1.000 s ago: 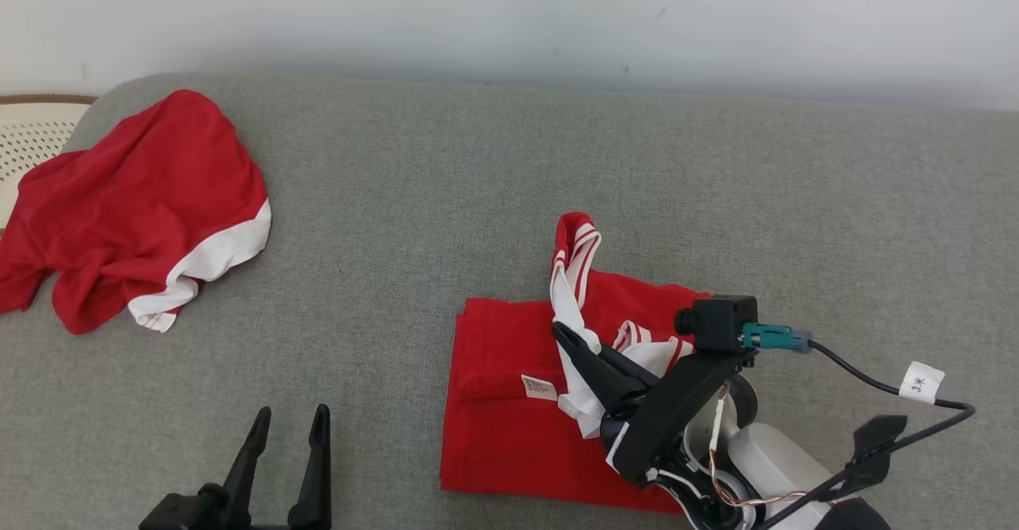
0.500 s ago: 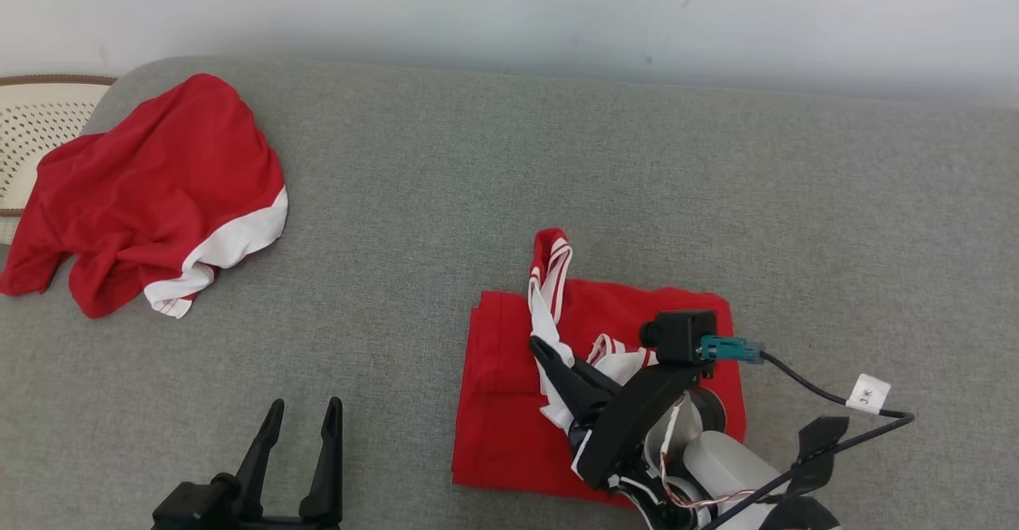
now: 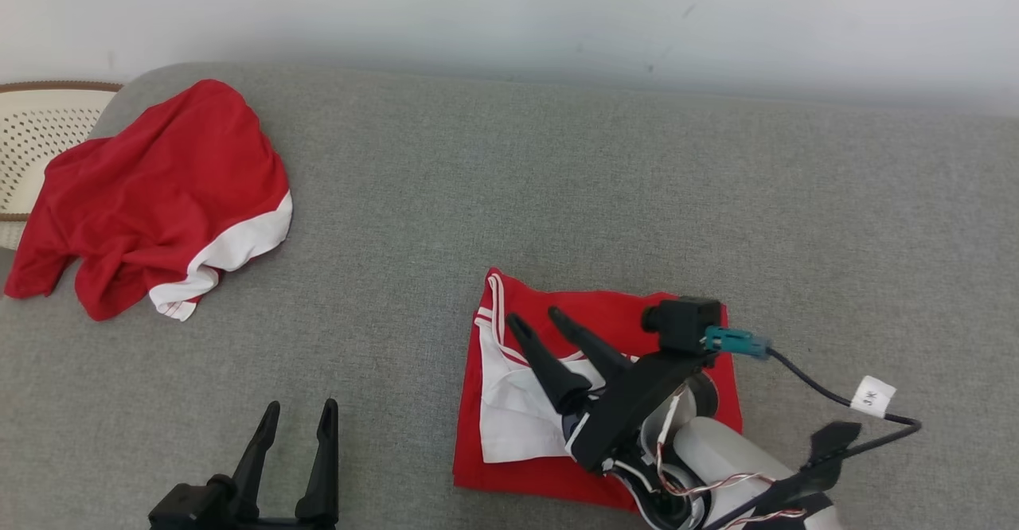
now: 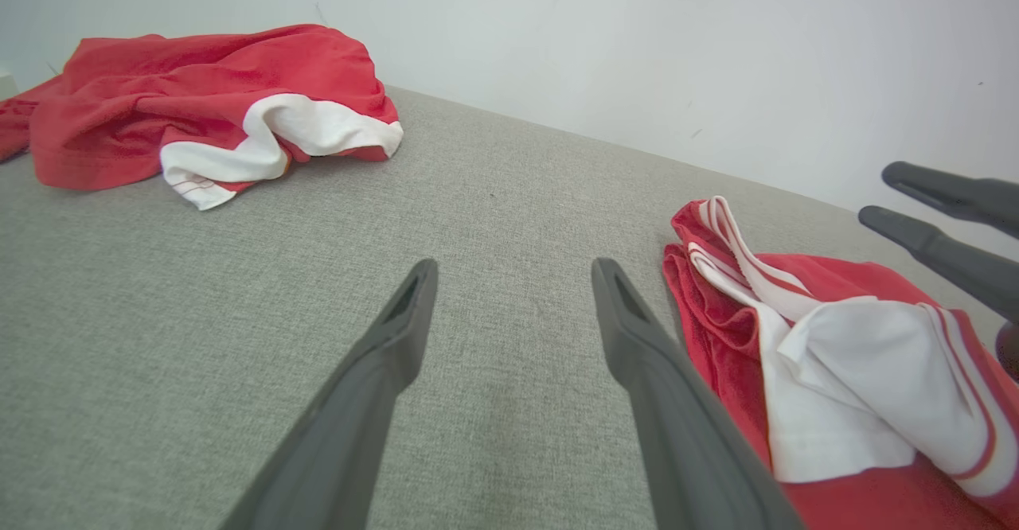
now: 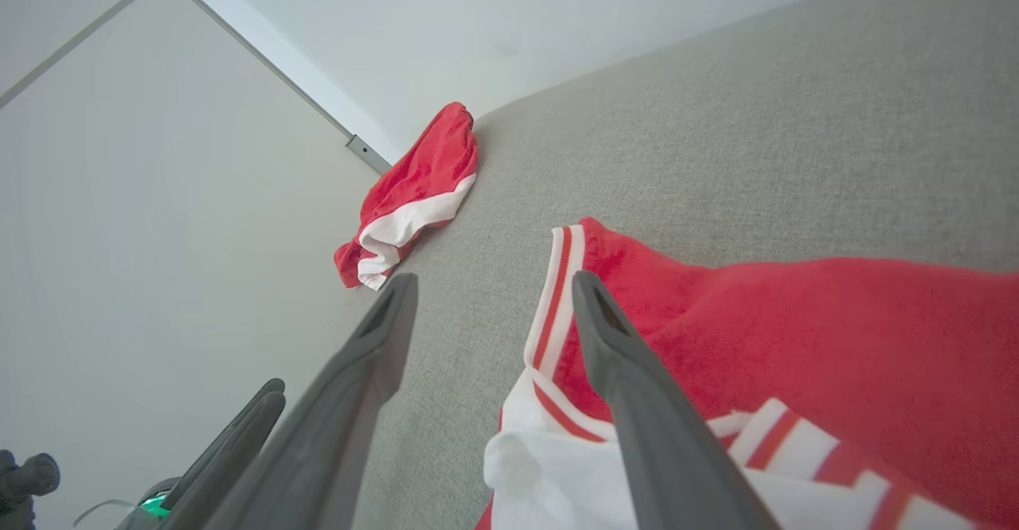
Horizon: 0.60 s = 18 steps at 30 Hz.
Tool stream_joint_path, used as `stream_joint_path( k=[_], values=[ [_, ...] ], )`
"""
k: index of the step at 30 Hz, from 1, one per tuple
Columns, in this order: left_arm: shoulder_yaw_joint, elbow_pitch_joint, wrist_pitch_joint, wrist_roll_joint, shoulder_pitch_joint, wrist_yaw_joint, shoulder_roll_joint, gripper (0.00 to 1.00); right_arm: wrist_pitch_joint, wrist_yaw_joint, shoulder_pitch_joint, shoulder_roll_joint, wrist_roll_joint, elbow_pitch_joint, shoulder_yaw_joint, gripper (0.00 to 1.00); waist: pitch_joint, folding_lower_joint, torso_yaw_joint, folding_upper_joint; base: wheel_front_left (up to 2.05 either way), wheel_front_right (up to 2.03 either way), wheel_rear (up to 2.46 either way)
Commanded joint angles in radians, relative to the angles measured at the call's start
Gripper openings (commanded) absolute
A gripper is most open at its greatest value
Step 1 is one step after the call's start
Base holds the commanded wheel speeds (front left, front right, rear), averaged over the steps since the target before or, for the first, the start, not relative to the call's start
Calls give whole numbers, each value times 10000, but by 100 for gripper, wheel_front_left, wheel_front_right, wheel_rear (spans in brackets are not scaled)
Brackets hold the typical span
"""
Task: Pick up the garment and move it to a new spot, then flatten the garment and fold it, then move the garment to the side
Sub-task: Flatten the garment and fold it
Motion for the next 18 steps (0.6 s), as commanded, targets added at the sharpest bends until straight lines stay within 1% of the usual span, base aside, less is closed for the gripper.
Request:
stream_joint_path(
  k=[1,6,9,13,18],
  values=[
    [49,9,-47,21,130,-11,6,100,-231,4,-135,-181,133,-219,54,100,-43,-1,-47,-1,0,0,0],
    [122,-58,-47,34,235,1,6,100,-826,4,-241,-812,186,-819,-142,100,-121,-1,-168,-1,0,0,0],
    [193,-106,-47,60,333,21,6,100,-1012,4,-230,-1316,-57,-970,-343,100,-175,-1,-245,-1,0,0,0],
    [287,-200,-47,132,412,41,7,100,-1101,4,40,-1826,-267,-909,-679,100,-252,-1,-310,-1,0,0,0],
    [429,-314,-47,184,541,67,7,100,-989,4,486,-2219,-497,-844,-976,100,-326,-1,-339,-1,0,0,0]
  ],
)
